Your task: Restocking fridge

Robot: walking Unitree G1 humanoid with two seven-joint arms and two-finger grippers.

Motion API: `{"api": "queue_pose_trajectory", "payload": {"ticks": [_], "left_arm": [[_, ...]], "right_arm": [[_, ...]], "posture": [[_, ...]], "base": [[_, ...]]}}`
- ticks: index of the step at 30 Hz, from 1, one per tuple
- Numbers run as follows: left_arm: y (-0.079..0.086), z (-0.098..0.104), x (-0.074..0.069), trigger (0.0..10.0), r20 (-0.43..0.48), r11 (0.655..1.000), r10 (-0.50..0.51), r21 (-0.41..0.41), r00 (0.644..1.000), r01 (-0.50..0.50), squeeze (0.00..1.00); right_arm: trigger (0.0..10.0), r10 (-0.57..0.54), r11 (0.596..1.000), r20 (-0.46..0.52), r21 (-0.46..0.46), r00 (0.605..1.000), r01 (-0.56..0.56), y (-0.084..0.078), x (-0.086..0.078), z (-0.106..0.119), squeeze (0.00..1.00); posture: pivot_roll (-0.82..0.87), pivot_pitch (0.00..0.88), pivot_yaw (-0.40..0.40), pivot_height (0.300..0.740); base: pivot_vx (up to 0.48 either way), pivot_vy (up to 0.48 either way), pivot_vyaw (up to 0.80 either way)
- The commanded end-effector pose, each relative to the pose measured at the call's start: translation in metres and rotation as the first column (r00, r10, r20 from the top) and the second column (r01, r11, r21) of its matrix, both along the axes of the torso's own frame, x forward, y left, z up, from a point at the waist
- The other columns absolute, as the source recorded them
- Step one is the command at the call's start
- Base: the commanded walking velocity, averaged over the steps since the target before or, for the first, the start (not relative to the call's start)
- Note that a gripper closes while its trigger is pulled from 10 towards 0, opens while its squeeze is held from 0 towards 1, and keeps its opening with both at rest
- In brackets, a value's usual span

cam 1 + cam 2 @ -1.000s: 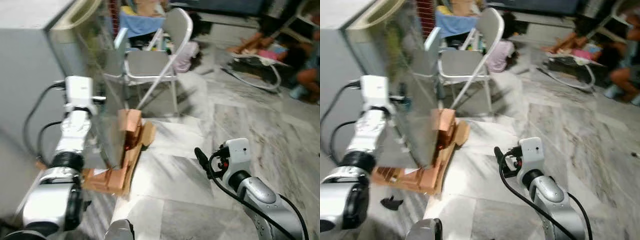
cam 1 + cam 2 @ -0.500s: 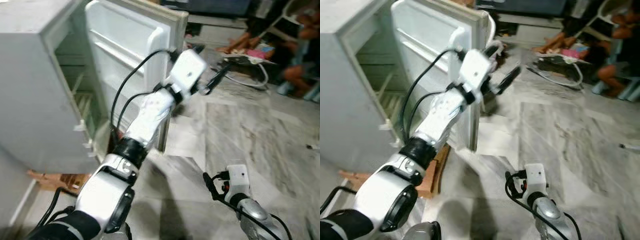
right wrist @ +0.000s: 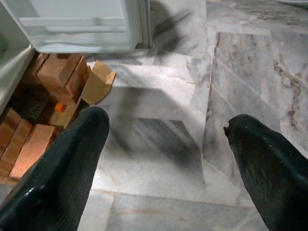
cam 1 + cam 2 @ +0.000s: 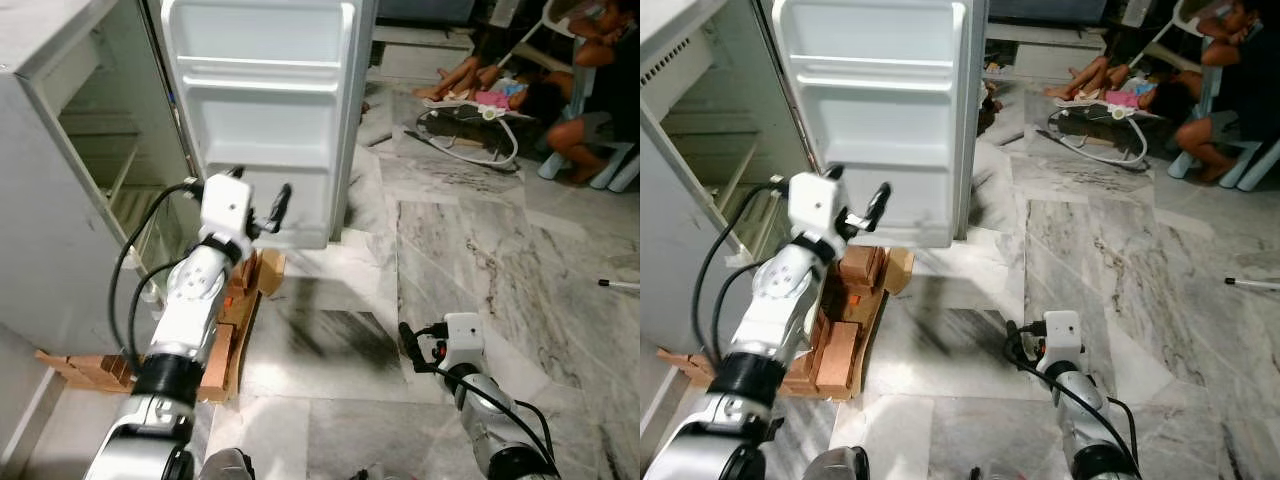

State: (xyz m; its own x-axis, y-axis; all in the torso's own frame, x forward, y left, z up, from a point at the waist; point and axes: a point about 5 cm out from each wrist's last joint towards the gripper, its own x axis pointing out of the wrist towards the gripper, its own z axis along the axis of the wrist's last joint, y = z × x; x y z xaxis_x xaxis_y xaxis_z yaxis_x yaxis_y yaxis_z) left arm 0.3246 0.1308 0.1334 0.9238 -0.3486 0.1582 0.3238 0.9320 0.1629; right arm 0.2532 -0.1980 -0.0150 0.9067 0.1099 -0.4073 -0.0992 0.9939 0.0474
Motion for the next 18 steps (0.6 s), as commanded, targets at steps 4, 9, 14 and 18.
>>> {"api": "queue_pose_trajectory", "payload": {"ticks": [4, 9, 14, 18], "left_arm": [[0.003, -0.004, -0.013, 10.0, -0.024, 0.999, -0.032, 0.036, 0.999, 0.033, 0.00], [0.008, -0.003, -0.018, 10.0, -0.047, 0.999, -0.034, 0.017, 0.998, 0.034, 0.00], [0.007, 0.006, -0.012, 10.0, -0.023, 0.998, -0.054, 0.029, 0.998, 0.055, 0.00], [0.006, 0.006, -0.013, 10.0, -0.031, 0.998, -0.055, 0.017, 0.998, 0.056, 0.00]], "right_arm": [[10.0, -0.030, 1.000, 0.113, 0.005, 0.993, 0.029, 0.000, 0.013, 0.019, 0.00], [10.0, -0.020, 1.000, 0.227, 0.028, 0.974, 0.014, 0.012, 0.020, 0.045, 0.00], [10.0, -0.002, 1.000, 0.336, 0.027, 0.942, -0.007, 0.034, 0.011, 0.107, 0.00], [10.0, 0.000, 1.000, 0.359, 0.019, 0.933, -0.007, 0.042, 0.008, 0.122, 0.00]], "posture": [[0.01, 0.015, -0.009, 0.740], [0.02, 0.010, -0.012, 0.740], [0.01, 0.002, -0.016, 0.740], [0.01, 0.001, -0.019, 0.740]], "base": [[0.278, -0.386, 0.00], [0.318, -0.356, 0.00], [0.406, -0.210, 0.00], [0.463, 0.000, 0.00]]}}
